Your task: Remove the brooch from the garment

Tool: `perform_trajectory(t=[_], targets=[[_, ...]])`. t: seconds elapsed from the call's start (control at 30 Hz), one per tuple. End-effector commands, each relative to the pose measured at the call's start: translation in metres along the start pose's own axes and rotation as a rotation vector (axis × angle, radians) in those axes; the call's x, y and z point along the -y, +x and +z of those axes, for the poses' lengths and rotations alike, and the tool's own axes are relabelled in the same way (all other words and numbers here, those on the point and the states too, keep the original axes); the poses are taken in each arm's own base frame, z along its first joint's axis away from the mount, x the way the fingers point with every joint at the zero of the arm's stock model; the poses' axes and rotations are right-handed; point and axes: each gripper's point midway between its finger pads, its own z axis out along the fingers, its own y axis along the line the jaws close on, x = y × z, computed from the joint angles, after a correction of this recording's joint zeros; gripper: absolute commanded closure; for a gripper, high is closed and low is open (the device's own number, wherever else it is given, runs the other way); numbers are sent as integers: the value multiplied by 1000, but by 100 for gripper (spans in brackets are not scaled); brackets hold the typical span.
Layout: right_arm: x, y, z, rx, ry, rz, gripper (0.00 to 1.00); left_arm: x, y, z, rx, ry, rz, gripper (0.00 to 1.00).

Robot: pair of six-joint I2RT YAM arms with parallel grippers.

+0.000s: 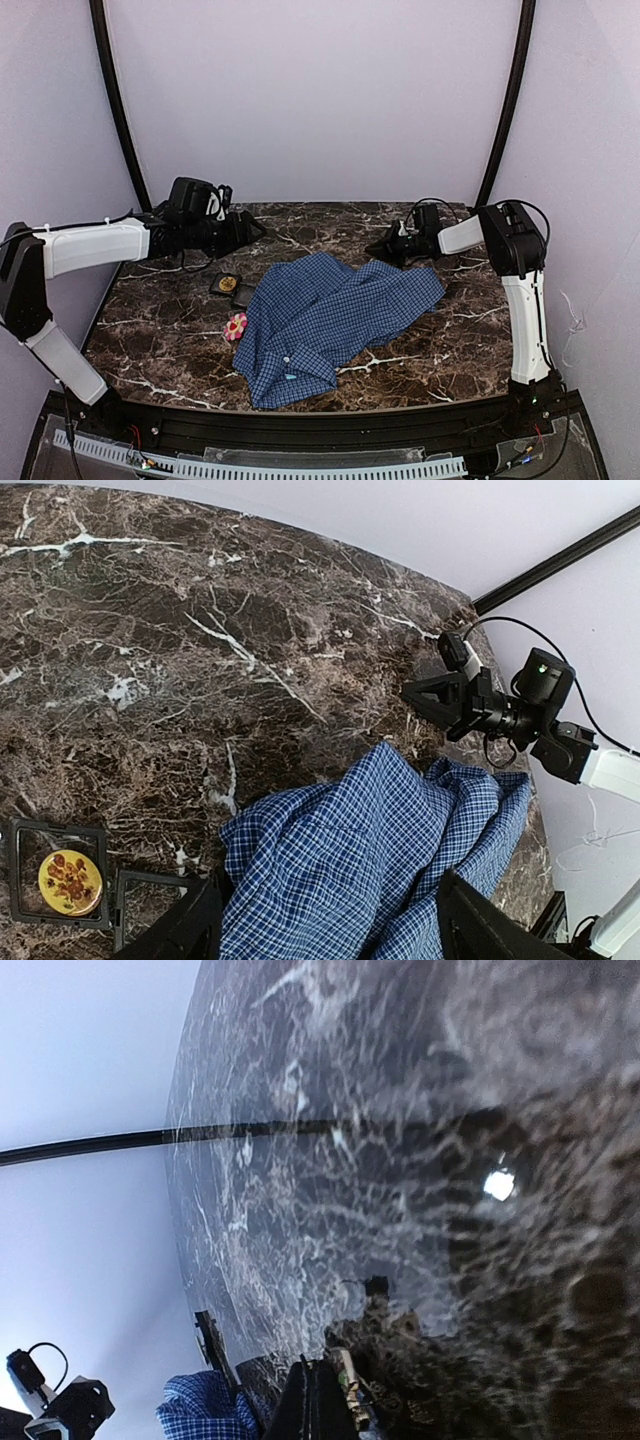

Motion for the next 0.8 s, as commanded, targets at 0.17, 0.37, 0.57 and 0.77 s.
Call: perform_trajectory(t=[0.17,0.37,0.57,0.77], targets=[[1,54,15,-112,2,74,100,16,-4,34,-47,103,39,26],[-24,69,13,-130,-33,52,100,23,5,61,-103,162,75,26],[-60,62,-15,-66,-33,-22,100,27,33,108,-194,195,133,26],[-73,73,-48,-5,-20,-33,100,41,66,129,-256,263,207,26]])
